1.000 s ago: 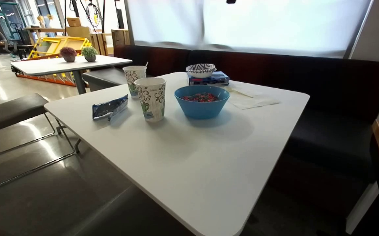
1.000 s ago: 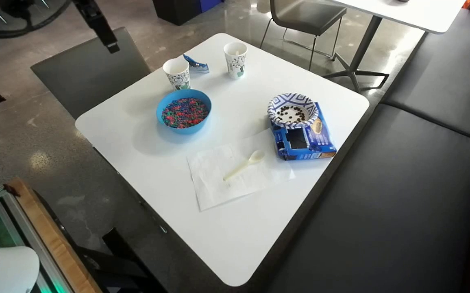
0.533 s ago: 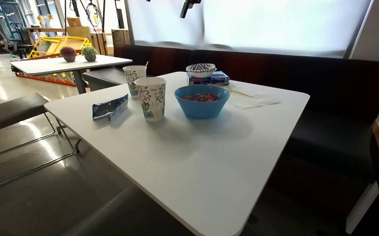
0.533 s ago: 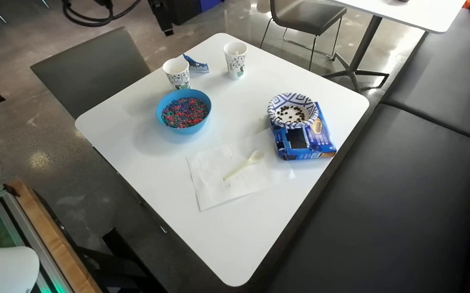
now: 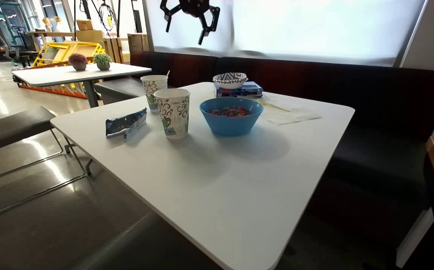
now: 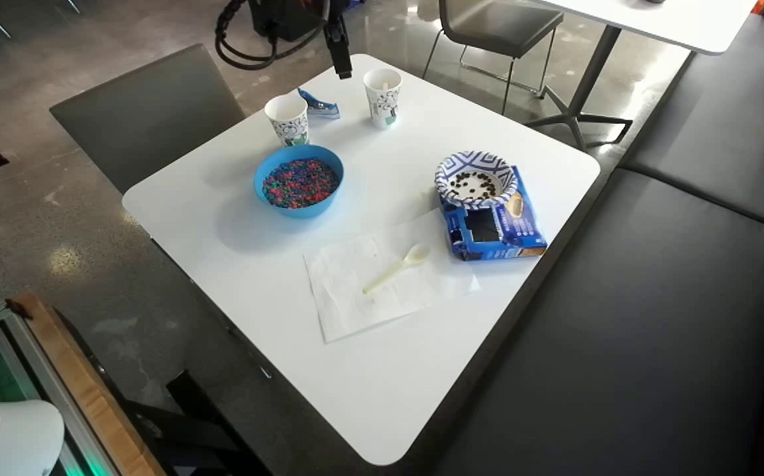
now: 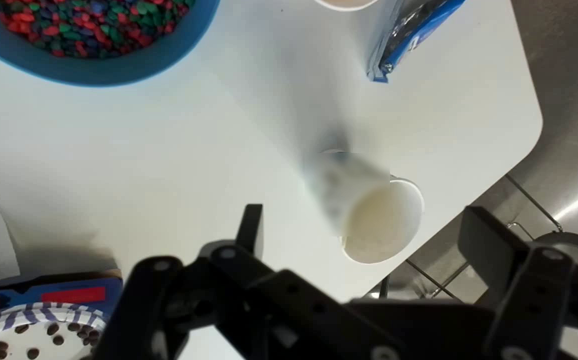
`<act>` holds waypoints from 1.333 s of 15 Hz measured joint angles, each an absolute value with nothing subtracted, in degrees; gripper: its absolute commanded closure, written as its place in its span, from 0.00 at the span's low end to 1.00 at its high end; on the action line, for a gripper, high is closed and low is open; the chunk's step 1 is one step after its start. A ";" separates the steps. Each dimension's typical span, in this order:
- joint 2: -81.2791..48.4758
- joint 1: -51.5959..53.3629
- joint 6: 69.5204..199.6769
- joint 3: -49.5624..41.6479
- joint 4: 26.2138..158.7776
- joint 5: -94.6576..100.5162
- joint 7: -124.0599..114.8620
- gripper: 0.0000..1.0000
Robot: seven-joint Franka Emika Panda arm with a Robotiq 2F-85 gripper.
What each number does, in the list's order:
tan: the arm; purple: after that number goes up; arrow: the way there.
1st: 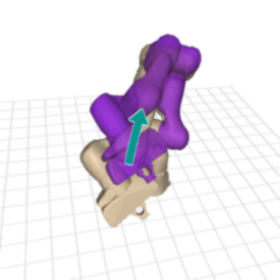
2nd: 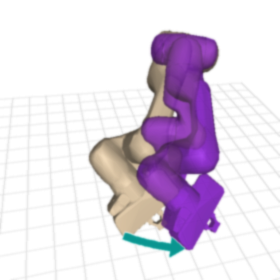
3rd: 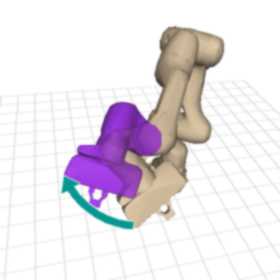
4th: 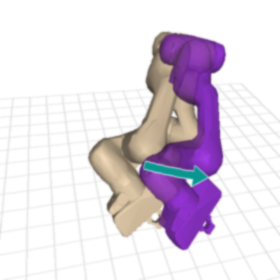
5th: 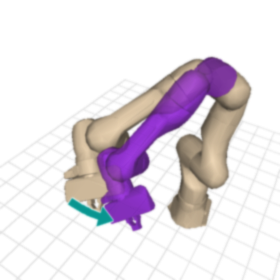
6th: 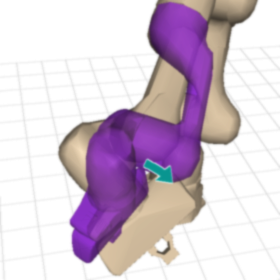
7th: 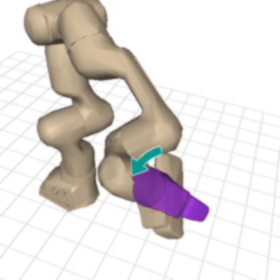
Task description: Take the knife out of the cup then the pour the beans in the cup into the striped bowl
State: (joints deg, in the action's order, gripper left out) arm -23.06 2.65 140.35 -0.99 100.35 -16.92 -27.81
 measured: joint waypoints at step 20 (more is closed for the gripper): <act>-38.05 2.76 153.95 -0.21 89.21 -17.00 -25.03 0.00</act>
